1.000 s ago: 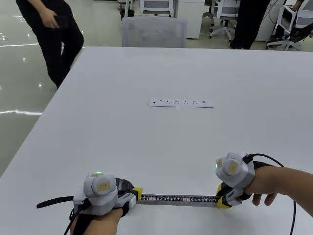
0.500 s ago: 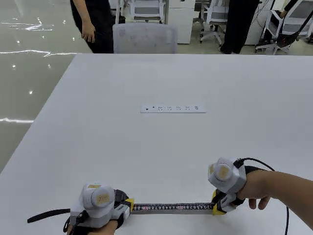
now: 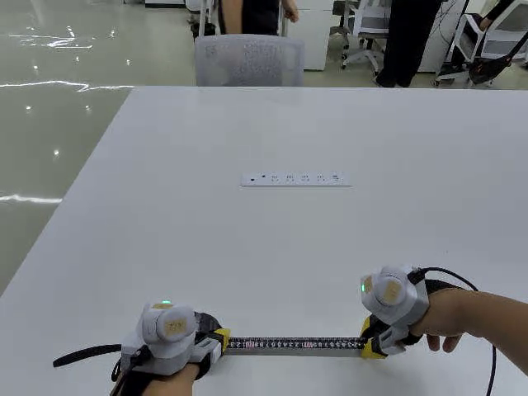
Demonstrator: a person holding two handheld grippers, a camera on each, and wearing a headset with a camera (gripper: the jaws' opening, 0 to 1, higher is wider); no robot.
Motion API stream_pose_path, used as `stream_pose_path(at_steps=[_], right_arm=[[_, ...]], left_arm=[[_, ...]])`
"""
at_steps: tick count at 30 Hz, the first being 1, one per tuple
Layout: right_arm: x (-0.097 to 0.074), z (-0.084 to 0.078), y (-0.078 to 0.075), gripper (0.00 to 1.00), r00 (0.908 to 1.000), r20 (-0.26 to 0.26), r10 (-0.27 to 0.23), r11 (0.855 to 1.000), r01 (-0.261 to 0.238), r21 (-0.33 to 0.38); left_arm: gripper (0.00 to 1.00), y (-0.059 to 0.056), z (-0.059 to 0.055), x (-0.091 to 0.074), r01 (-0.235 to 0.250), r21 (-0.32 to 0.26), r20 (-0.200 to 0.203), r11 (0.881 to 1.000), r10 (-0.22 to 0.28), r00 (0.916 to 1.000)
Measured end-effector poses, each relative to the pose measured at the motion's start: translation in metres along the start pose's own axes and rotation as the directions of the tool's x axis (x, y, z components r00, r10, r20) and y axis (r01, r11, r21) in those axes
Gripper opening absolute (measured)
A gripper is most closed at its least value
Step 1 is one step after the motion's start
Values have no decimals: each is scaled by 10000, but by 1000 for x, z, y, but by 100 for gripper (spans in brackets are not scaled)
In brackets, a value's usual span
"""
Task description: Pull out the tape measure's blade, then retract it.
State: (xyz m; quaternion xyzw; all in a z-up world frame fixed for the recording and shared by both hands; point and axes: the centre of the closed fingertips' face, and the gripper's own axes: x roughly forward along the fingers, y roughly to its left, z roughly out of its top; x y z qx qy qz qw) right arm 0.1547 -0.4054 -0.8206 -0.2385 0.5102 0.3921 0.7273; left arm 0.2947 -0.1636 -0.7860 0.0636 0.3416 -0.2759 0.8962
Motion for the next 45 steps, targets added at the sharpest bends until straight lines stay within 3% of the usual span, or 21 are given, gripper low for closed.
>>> stream_pose_path(at_steps=[20, 25, 45], right_arm=[[8, 20, -3, 14, 9998, 184, 43, 9999, -41, -99], [9, 23, -2, 14, 9999, 154, -38, 9990, 45, -450], [16, 38, 1, 14, 9995, 309, -25, 9996, 33, -279]], left_arm=[[58, -2, 0, -1, 157, 16, -96, 9999, -157, 9998], [58, -2, 0, -1, 194, -59, -87, 9998, -194, 9998], [58, -1, -1, -1, 259, -57, -97, 9996, -260, 9996]])
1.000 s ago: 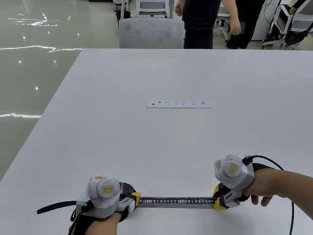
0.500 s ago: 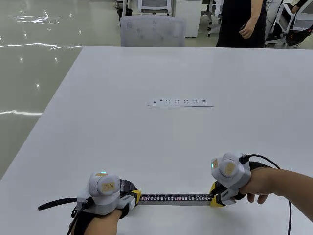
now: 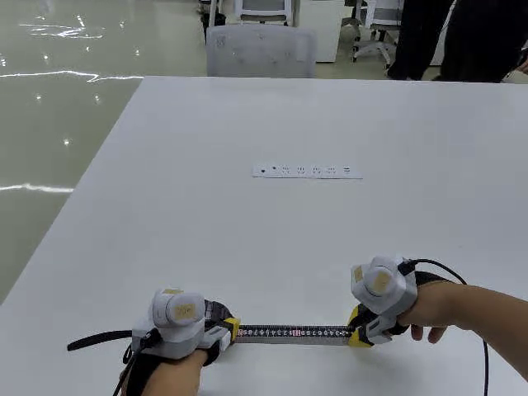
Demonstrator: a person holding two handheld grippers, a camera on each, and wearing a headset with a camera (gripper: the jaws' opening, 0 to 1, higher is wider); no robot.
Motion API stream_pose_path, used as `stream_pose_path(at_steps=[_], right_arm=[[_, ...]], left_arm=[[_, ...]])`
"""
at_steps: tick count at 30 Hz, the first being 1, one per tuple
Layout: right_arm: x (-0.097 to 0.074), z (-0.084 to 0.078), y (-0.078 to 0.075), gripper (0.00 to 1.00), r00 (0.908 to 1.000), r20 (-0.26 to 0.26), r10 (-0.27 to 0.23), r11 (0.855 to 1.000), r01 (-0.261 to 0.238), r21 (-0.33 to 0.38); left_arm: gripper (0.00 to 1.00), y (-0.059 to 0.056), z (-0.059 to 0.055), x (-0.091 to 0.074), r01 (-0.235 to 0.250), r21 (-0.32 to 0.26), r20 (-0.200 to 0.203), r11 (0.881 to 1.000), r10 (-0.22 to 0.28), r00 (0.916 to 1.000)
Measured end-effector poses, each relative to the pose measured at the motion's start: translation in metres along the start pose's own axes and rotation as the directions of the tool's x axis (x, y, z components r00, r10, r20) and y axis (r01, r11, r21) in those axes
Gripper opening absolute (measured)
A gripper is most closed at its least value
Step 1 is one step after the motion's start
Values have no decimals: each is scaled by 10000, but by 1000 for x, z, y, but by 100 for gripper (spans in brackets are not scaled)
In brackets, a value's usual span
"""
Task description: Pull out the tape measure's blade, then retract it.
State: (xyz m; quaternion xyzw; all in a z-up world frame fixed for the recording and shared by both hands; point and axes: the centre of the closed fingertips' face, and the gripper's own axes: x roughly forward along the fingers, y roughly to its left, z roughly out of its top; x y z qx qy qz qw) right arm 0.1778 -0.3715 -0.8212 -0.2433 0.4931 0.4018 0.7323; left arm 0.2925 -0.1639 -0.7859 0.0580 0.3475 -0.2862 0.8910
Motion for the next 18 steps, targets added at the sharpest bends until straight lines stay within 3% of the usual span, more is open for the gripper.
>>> stream_pose_path(at_steps=[18], right_arm=[[6, 12, 1, 14, 10000, 77, 40, 9999, -41, 101]], left_arm=[[58, 2, 0, 0, 69, -46, 8, 10000, -69, 10000]])
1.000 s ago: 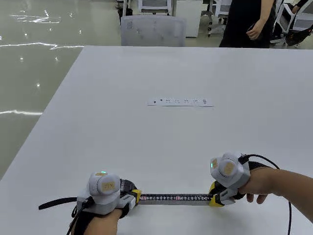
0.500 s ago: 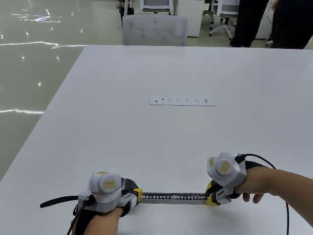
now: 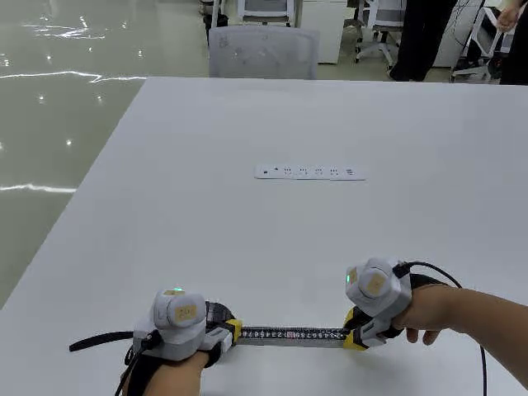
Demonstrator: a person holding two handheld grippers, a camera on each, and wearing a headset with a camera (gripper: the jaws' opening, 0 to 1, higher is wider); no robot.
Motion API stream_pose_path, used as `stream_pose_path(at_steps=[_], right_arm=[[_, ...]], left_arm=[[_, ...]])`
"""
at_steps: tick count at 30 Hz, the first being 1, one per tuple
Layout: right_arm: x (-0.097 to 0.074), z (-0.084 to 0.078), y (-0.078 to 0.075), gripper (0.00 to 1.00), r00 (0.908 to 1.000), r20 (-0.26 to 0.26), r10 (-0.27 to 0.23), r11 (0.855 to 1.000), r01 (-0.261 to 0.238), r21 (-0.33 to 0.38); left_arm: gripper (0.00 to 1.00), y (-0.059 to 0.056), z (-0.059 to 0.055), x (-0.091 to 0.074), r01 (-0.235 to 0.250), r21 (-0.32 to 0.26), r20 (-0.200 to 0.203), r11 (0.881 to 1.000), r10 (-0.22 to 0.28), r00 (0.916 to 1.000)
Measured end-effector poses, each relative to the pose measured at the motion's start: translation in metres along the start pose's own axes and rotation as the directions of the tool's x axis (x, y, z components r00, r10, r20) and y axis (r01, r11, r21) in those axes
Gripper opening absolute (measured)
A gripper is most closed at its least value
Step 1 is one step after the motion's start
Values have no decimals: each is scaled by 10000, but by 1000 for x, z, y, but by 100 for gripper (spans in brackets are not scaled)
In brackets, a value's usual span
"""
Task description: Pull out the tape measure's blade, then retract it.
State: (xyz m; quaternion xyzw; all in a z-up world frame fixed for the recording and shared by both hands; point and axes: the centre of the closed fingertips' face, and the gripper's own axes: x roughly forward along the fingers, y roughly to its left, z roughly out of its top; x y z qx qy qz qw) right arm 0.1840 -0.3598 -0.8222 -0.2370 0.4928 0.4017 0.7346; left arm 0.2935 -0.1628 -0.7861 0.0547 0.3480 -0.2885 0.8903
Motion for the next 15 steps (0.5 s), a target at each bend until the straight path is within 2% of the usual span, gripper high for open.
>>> stream_pose_path(at_steps=[15], right_arm=[[4, 12, 2, 14, 9999, 133, 34, 10000, -35, 75]], left_arm=[[58, 0, 1, 0, 70, -86, -32, 9999, -70, 10000]])
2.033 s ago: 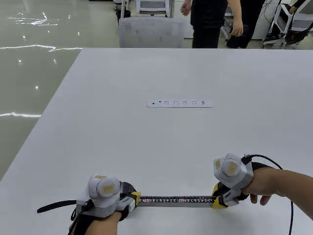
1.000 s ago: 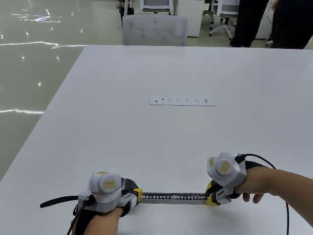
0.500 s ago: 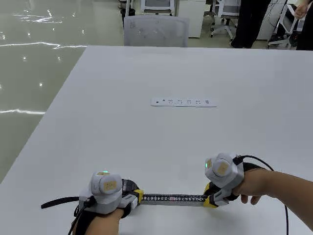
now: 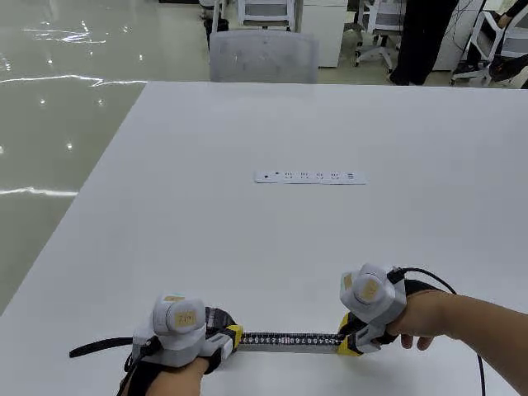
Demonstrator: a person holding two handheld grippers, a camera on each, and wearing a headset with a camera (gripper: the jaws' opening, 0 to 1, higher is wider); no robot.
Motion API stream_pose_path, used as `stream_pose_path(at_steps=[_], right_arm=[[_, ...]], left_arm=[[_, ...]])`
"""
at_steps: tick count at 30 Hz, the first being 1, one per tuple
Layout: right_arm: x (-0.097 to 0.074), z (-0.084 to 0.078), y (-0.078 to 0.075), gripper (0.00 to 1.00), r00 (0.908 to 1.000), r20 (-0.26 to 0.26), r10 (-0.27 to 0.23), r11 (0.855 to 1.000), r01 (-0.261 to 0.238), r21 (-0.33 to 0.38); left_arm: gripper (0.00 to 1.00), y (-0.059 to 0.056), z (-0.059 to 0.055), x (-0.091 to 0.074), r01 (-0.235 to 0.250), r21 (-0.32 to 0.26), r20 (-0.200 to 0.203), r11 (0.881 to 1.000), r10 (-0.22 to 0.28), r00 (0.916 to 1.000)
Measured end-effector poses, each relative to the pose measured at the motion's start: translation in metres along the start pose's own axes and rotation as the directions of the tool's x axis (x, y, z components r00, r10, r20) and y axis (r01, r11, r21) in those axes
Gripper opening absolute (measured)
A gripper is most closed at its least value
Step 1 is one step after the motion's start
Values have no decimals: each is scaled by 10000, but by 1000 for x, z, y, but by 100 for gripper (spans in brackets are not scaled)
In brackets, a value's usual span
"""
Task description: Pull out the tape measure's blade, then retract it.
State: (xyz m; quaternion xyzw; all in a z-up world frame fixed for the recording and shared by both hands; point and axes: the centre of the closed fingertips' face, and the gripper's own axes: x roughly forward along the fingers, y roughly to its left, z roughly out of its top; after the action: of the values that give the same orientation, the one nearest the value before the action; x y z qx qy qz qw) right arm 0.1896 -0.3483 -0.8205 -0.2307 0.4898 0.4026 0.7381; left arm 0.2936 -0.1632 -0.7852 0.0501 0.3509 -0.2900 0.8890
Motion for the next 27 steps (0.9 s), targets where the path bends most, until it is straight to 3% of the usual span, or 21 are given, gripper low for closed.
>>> stream_pose_path(at_steps=[17, 22, 27], right_arm=[[7, 13, 2, 14, 9997, 233, 42, 9999, -39, -131], [10, 21, 5, 14, 9995, 288, 131, 9999, -130, -39], [12, 24, 6, 14, 9995, 251, 168, 9998, -165, -120]], left_arm=[[58, 0, -1, 0, 6, 120, -11, 9999, -5, 10000], [58, 1, -1, -1, 111, -181, -12, 9998, -111, 9999], [58, 0, -1, -1, 125, -116, -43, 9999, -125, 9999]])
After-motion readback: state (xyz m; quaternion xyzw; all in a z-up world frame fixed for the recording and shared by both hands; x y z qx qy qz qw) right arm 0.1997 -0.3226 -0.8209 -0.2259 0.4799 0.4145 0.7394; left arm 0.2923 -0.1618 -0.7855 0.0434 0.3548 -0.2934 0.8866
